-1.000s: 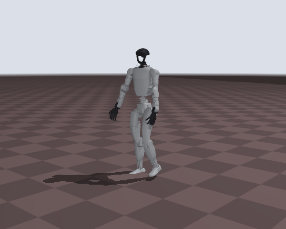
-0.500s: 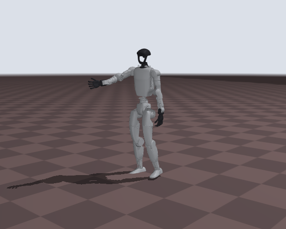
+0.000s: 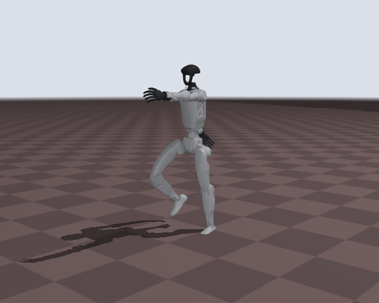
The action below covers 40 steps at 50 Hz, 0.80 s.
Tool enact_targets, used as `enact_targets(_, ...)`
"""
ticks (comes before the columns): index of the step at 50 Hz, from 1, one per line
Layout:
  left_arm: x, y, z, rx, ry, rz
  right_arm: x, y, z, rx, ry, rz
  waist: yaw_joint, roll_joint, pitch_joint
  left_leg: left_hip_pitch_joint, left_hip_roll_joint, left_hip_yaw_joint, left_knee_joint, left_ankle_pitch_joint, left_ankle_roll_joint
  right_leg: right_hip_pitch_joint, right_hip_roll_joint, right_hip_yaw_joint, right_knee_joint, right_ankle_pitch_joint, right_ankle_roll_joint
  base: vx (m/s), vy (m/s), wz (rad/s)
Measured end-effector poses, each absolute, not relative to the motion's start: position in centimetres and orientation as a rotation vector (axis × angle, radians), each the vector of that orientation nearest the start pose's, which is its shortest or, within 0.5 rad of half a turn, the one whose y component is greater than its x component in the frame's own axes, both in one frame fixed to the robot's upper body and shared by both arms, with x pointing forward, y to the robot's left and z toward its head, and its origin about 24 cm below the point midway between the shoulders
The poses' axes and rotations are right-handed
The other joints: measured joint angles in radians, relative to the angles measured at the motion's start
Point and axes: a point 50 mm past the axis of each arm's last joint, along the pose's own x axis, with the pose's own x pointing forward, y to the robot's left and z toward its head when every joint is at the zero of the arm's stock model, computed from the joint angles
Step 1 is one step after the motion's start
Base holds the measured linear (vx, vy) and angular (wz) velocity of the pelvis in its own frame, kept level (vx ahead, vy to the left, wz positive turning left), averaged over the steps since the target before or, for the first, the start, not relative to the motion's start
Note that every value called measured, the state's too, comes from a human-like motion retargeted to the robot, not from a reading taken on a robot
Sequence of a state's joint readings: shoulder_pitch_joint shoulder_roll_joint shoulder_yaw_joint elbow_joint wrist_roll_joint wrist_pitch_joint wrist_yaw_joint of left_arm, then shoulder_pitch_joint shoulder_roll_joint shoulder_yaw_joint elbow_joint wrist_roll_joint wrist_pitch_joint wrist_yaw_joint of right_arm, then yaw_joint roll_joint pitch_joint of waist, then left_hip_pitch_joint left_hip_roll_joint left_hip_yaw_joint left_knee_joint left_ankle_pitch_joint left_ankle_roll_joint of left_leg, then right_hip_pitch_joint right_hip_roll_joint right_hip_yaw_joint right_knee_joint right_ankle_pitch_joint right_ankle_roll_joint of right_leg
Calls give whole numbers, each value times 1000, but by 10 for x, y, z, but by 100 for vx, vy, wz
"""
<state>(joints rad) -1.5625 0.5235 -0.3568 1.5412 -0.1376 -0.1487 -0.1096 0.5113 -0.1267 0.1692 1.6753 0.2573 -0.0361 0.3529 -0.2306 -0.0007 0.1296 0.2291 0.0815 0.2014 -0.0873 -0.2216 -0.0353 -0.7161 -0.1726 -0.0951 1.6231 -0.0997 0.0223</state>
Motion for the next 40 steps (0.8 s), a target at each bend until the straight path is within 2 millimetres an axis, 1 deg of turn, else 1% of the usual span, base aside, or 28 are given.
enact_targets(2,427,216,236,474,-34,32,-185,-173,-133,323,2019,-57,34,-2,-10,12,-12,-3,0,-12,-5,180,1,-25,-288,14,13,8,-8,-3)
enact_targets(4,420,208,165,421,117,-24,-141,-179,-152,238,1925,-45,87,-14,-11,31,-36,2,0,-20,-5,407,-16,-80,-658,-3,18,11,-10,-25)
enact_targets(5,412,204,128,392,202,-49,-113,-183,-161,198,1862,-51,124,-21,-7,43,-50,11,0,-22,-3,534,-19,-111,-862,-40,26,9,-14,-81)
enact_targets(6,399,200,90,373,291,-74,-77,-188,-169,160,1773,-77,183,-34,-1,52,-68,32,1,-21,8,647,-10,-118,-1060,-94,50,6,-17,-129)
enact_targets(7,382,197,52,359,384,-100,-37,-194,-175,126,1675,-111,248,-51,5,52,-88,58,17,-21,25,745,-6,-113,-1242,-129,75,0,-21,-194)
enact_targets(8,360,196,14,359,484,-130,8,-201,-176,97,1560,-158,327,-75,10,34,-111,95,63,-23,55,811,-11,-83,-1392,-127,99,-5,-23,-230)
enact_targets(10,293,197,-64,368,755,-217,104,-215,-162,69,1308,-251,474,-140,29,-74,-142,178,283,-23,97,882,-58,-2,-1601,-46,116,-15,-25,-225)
enact_targets(11,249,199,-98,291,905,-250,156,-225,-144,51,1172,-291,500,-164,14,-251,-102,186,572,-56,95,870,-75,19,-1661,4,98,-22,-21,-127)
enact_targets(12,201,200,-127,198,1041,-259,206,-234,-119,43,1023,-335,518,-178,2,-418,-61,182,847,-91,95,859,-86,34,-1702,41,85,-22,-14,-45)
enact_targets(13,150,201,-149,88,1156,-224,255,-244,-85,46,850,-388,521,-175,-5,-564,-18,155,1094,-129,97,849,-83,42,-1708,53,79,-14,-9,-25)
enact_targets(14,99,201,-163,-9,1260,-179,298,-251,-45,62,674,-428,524,-170,0,-675,22,140,1304,-176,106,851,-81,45,-1710,55,80,-6,-5,-13)
enact_targets(15,48,200,-172,-97,1357,-126,335,-255,0,89,499,-459,528,-164,9,-769,61,131,1496,-228,120,860,-79,46,-1710,52,85,0,-5,-19)
enact_targets(16,1,199,-174,-159,1446,-96,364,-258,47,112,340,-474,538,-160,15,-839,117,137,1653,-271,149,865,-73,48,-1710,48,88,4,-5,-22)
enact_targets(17,-45,198,-171,-210,1533,-73,386,-259,95,135,192,-486,551,-158,18,-907,170,141,1798,-309,178,867,-66,51,-1710,43,90,6,-6,-23)
enact_targets(18,-86,198,-163,-245,1622,-68,400,-261,140,149,65,-495,568,-160,16,-969,220,142,1920,-338,209,863,-59,54,-1710,40,91,6,-7,-13)
enact_targets(20,-161,203,-138,-286,1817,-66,411,-268,215,154,-113,-527,601,-170,-4,-1092,286,122,2104,-372,254,844,-45,55,-1710,37,88,7,-7,10)
enact_targets(22,-219,211,-106,-301,2014,-20,408,-276,266,131,-176,-589,616,-183,-34,-1190,289,85,2195,-373,267,821,-34,42,-1710,37,81,7,-6,46)
enact_targets(23,-242,214,-91,-307,2100,21,406,-280,285,117,-182,-623,614,-189,-47,-1224,270,66,2214,-363,263,812,-31,32,-1710,38,79,6,-3,65)
enact_targets(25,-272,214,-67,-324,2225,101,400,-282,312,93,-168,-675,592,-198,-71,-1260,209,32,2205,-332,241,798,-30,9,-1710,40,78,5,-1,71)
enact_targets(27,-281,207,-61,-354,2269,121,400,-276,319,79,-135,-679,559,-202,-89,-1237,152,9,2133,-308,213,790,-28,-7,-1710,40,82,3,0,54)
enact_targets(29,-270,199,-72,-381,2247,71,406,-267,308,81,-95,-648,528,-203,-105,-1161,116,0,2006,-298,189,785,-22,-14,-1710,37,88,2,0,14)
enact_targets(30,-259,195,-82,-389,2217,31,409,-262,297,89,-72,-626,516,-203,-111,-1106,104,2,1924,-295,177,785,-19,-12,-1710,35,92,6,1,-27)
enact_targets(31,-241,194,-96,-383,2159,-12,414,-256,277,107,-49,-596,516,-204,-110,-1017,97,16,1802,-280,161,794,-17,0,-1710,31,95,8,2,-56)
enact_targets(33,-194,195,-124,-339,2015,-79,418,-245,226,153,11,-529,528,-206,-99,-793,77,63,1480,-209,123,823,-17,34,-1710,26,101,12,4,-100)
enact_targets(35,-125,205,-153,-226,1822,-91,413,-237,161,203,96,-465,559,-195,-48,-458,28,144,1000,-102,88,873,-19,79,-1674,8,110,18,10,-123)
enact_targets(37,-28,218,-171,-67,1535,13,393,-239,96,222,186,-456,559,-145,22,-89,-46,222,467,-77,71,935,4,89,-1620,-12,120,16,23,-36)
enact_targets(38,23,222,-171,-35,1371,77,376,-243,61,200,247,-466,522,-113,21,6,-59,232,300,-93,66,931,30,69,-1586,-21,110,3,28,102)
enact_targets(40,119,219,-156,-13,1105,116,324,-249,-15,84,467,-442,409,-43,8,98,-41,211,95,-78,-5,873,83,-4,-1445,-32,67,-9,28,199)
